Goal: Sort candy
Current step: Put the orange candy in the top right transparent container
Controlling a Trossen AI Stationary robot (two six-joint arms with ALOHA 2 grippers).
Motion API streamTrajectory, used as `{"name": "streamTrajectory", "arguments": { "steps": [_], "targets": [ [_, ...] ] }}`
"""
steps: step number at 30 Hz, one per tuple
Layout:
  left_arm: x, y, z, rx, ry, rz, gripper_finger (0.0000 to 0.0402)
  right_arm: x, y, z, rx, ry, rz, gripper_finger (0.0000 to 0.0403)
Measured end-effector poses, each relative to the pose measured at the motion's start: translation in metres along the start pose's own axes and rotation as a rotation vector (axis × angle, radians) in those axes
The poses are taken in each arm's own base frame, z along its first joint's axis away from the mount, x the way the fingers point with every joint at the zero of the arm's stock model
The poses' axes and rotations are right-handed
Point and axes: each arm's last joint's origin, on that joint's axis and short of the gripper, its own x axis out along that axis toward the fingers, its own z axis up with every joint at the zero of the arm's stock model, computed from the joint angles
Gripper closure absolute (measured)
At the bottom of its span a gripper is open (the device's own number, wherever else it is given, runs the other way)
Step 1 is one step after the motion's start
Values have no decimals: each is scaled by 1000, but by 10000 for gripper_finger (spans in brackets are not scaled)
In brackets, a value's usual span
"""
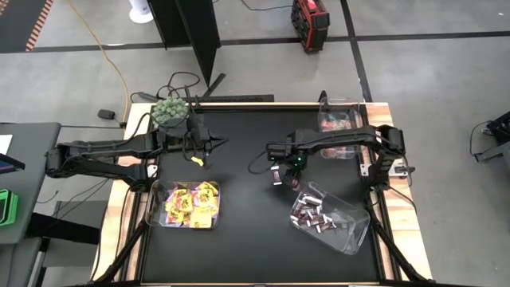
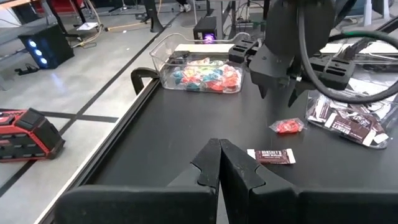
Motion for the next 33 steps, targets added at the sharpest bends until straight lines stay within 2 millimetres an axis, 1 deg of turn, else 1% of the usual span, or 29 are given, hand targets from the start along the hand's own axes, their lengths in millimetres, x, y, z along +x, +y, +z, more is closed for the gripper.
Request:
{"name": "streamTrajectory", "arguments": {
  "steps": [5,8,15,25,33],
  "targets": [
    [0,0,-1,-1,7,-1,400,-6,-2,3,20,-9,9,153],
    [0,0,-1,-1,9,-1,400,-6,-5,2,42,14,36,153],
    [0,0,-1,-1,11,-2,400,-6,-2,3,62,8,66,153],
    [0,0,-3,-1,32,-5,400,17,8,-2,83,-16,74,153],
    [0,-1,-4,-12,38,-6,400,37,12,-6,124,-35,83,153]
  ]
}}
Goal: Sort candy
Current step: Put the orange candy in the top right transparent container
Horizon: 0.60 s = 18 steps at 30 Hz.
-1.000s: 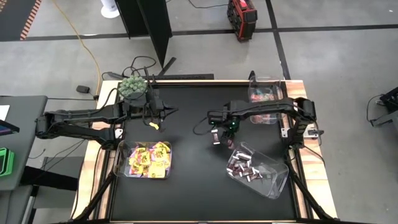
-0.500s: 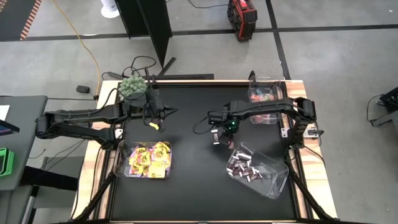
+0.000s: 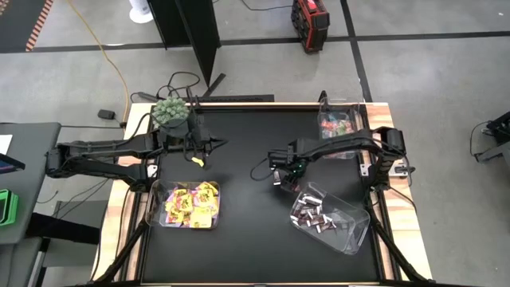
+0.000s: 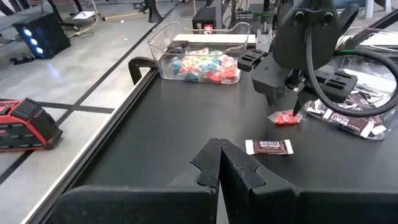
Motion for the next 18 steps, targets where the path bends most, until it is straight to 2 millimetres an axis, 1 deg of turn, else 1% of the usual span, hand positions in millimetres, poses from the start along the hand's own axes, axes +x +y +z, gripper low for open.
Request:
{"name": "streamTrajectory", "arguments": {
  "steps": [5,9,14,18],
  "targets": [
    [0,0,-2,-3,17,-2,400,13,-3,-5,26,5,-4,159],
    [0,-2,-2,-5,18,-8,400,20,-5,-8,37,7,-18,180],
    [0,-5,-1,0,16,-23,400,28,-8,-12,61,9,-26,227],
    [0,-7,-1,2,15,-30,400,28,-8,-11,60,-6,-44,281]
  ]
}}
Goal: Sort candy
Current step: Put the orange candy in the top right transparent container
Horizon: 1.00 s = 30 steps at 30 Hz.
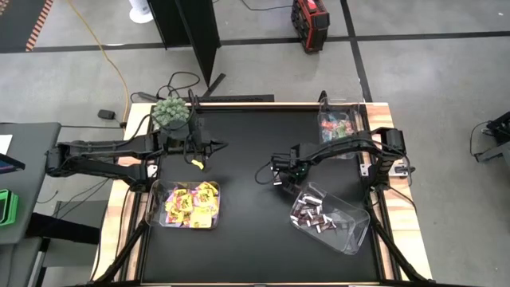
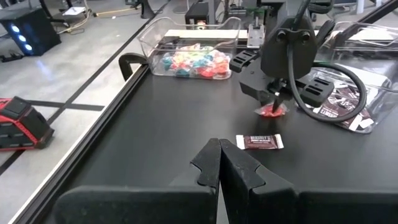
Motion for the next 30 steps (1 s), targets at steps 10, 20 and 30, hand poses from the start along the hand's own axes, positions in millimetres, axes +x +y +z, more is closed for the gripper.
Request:
{"name": "streamTrajectory", "arguments": {
  "steps": [10,20,30],
  "targets": [
    [0,0,0,-6,4,-2,400,-3,1,5,-45,-41,4,394],
    [0,0,0,-4,5,-2,400,-36,0,24,-122,-121,-89,400],
    [0,0,0,-4,3,-2,400,-102,-2,35,-188,-201,-343,401]
  ]
}}
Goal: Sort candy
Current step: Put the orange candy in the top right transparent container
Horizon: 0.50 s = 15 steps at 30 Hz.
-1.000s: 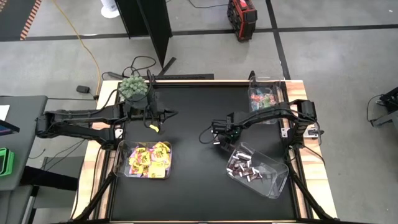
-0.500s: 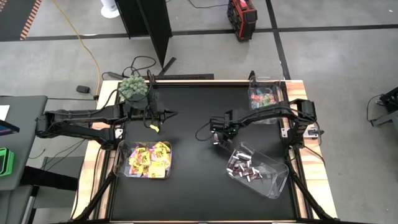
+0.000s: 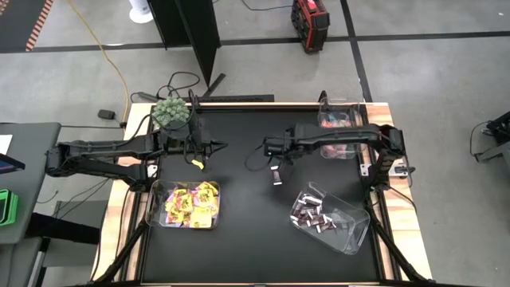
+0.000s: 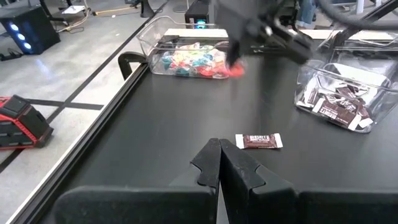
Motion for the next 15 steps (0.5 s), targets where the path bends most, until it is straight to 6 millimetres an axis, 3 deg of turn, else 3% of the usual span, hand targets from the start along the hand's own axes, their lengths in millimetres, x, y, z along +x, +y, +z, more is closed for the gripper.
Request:
{"name": "streamTrajectory", "arguments": {
  "steps": [8,15],
  "targets": [
    [0,0,0,0,1,0,400,-43,-40,-6,59,-127,-62,401],
    [0,0,-1,9,13,-2,400,-77,-94,-42,209,-316,-84,401]
  ]
}}
